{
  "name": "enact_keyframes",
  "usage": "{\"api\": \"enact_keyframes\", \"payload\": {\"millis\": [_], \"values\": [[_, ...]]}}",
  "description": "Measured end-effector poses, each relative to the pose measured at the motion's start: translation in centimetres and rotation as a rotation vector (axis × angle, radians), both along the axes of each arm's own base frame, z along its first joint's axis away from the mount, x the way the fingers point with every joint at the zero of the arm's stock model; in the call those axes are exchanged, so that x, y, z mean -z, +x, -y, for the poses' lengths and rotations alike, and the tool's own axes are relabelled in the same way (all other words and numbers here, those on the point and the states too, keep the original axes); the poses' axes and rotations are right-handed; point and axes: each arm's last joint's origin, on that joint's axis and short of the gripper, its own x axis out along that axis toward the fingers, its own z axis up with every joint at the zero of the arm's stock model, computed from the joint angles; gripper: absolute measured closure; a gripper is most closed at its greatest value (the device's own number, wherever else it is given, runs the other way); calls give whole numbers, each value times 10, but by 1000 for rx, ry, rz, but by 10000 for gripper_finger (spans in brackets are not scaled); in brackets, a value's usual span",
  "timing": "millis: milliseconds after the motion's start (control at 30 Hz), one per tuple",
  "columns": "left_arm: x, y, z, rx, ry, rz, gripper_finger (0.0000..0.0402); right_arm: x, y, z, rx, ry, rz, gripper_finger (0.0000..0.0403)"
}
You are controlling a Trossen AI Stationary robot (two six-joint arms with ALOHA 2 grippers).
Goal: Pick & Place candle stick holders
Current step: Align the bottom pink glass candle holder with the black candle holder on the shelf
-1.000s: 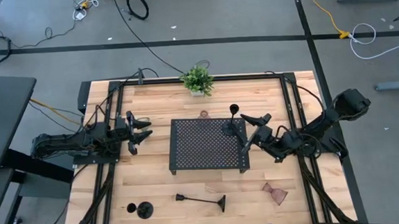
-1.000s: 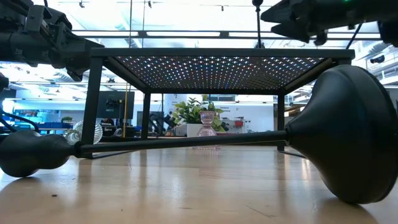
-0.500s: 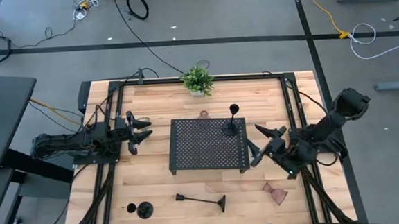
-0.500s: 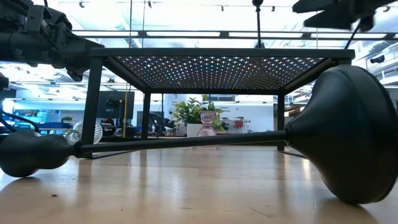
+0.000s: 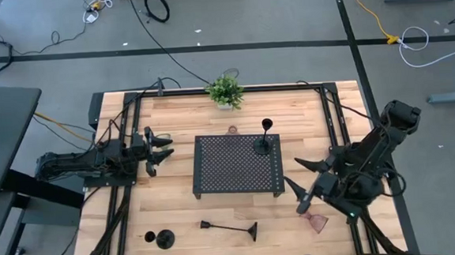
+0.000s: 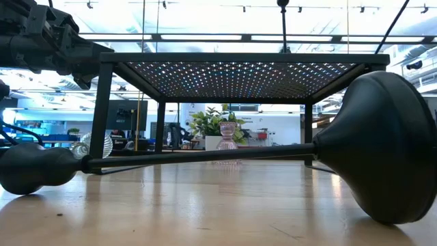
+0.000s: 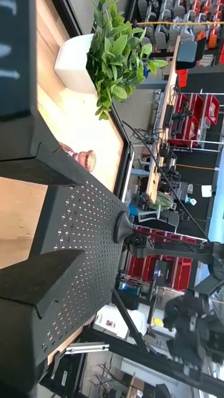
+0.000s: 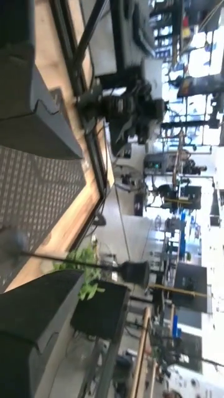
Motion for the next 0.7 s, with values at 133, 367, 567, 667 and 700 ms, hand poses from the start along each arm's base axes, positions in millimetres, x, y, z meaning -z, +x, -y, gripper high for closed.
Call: {"api": "enact_keyframes", "payload": {"millis": [133, 367, 567, 667, 700], "values": [[0, 0, 0, 1, 0, 1, 223, -15, -6, -12, -46, 38, 26, 103], [0, 0, 0, 1, 0, 1, 223, -21, -18, -32, -119, 122, 79, 103], [0, 0, 0, 1, 0, 1, 223, -13, -19, -45, -341, 219, 179, 103], [0, 0, 0, 1, -6, 2, 223, -7, -15, -48, -447, 273, 190, 103], [0, 0, 0, 2, -12, 3, 223, -3, -13, -48, -470, 289, 181, 103]]}}
